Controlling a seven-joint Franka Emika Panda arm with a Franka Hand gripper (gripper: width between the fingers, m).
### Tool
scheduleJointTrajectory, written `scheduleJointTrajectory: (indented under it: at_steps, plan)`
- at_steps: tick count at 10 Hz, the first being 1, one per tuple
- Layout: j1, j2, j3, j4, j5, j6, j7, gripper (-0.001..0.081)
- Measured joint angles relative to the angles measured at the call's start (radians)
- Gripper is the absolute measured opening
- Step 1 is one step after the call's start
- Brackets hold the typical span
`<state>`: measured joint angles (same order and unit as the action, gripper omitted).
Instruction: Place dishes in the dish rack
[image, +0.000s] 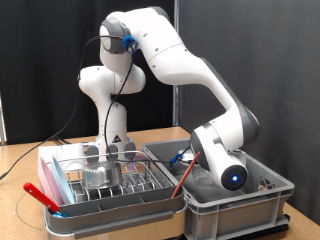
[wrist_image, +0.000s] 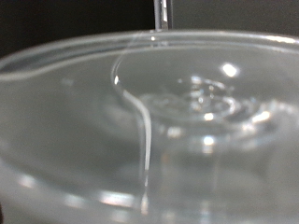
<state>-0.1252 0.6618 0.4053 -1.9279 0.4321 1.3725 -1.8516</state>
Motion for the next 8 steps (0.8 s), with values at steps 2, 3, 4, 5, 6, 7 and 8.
scheduleJointTrajectory:
  at_steps: [2,3,4,5,6,7,8]
  plan:
    - [0.0,0.006,0.0,0.012,0.0,-0.023,0.0,0.0808]
    - [0.0,0.011,0.001,0.019,0.0,-0.033,0.0,0.0688]
    - [0.0,0.016,0.0,0.025,0.0,-0.04,0.0,0.0688]
    - [0.0,0.018,0.0,0.028,0.0,-0.045,0.0,0.0688]
    - [0.0,0.019,0.0,0.03,0.0,-0.046,0.0,0.0437]
    - [0.0,0.019,0.0,0.032,0.001,-0.048,0.001,0.0437]
    - [0.0,0.019,0.0,0.033,0.002,-0.051,0.003,0.024]
